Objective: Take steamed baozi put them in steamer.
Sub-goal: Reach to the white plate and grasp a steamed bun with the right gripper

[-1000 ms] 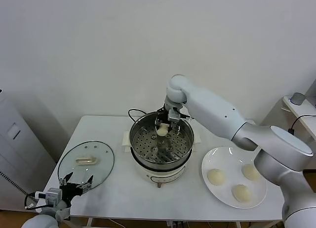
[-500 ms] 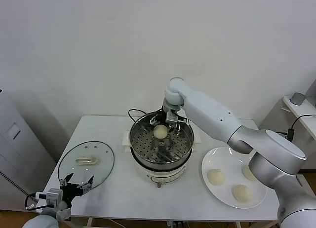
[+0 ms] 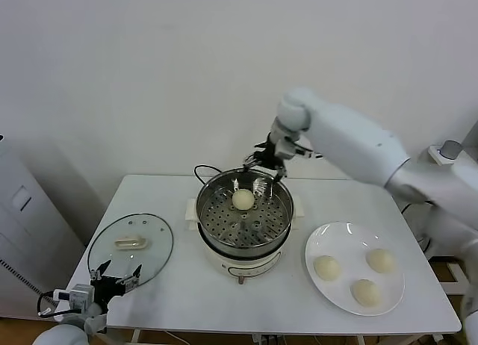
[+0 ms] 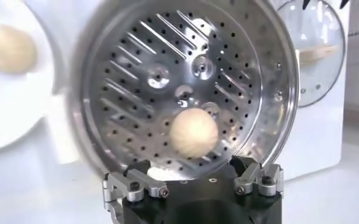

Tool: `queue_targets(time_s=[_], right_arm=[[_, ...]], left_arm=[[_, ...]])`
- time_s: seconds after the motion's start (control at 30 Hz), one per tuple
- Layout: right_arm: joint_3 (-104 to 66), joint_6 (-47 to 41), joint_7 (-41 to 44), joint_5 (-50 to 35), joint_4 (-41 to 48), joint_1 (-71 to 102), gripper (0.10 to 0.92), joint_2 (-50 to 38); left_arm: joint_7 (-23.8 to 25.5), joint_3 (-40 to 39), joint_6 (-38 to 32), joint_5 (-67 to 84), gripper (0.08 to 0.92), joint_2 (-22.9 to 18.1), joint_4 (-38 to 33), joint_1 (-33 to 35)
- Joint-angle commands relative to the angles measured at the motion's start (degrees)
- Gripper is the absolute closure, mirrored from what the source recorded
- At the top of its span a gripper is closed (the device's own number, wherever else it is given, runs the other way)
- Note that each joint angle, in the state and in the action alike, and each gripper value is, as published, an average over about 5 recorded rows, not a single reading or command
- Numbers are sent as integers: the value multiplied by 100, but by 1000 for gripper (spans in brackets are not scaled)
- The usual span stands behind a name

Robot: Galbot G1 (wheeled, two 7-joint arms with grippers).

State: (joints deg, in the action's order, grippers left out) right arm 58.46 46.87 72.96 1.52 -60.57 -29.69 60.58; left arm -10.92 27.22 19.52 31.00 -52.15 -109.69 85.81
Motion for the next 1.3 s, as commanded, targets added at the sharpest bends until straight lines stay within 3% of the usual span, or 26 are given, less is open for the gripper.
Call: queue_targets(time_s=[0.03,0.23,0.63,1.0,1.3], right_arm=[[2169,-3877,171,-2637,-690,-1389,203,-1285],[3205,-4783,40,-3124,-1658,-1987,203,-2099],[3562,-5880,-880,-2832,-3148,-1616,203,-3278],[2558,-6286,-1420,-2111,-3216,-50,203,-3434],[1320,-6170,-1576,-1519,-2789,1520,203,-3311]], left_arm=[[-16,8,6,10,177,28,-7,-7],[-25,16,5,22,177,31,-20,-18],[-44,16,10,21,177,20,-68,-16],[-57,14,29,-2,177,-61,-93,3],[-57,13,28,-3,177,-53,-63,2]])
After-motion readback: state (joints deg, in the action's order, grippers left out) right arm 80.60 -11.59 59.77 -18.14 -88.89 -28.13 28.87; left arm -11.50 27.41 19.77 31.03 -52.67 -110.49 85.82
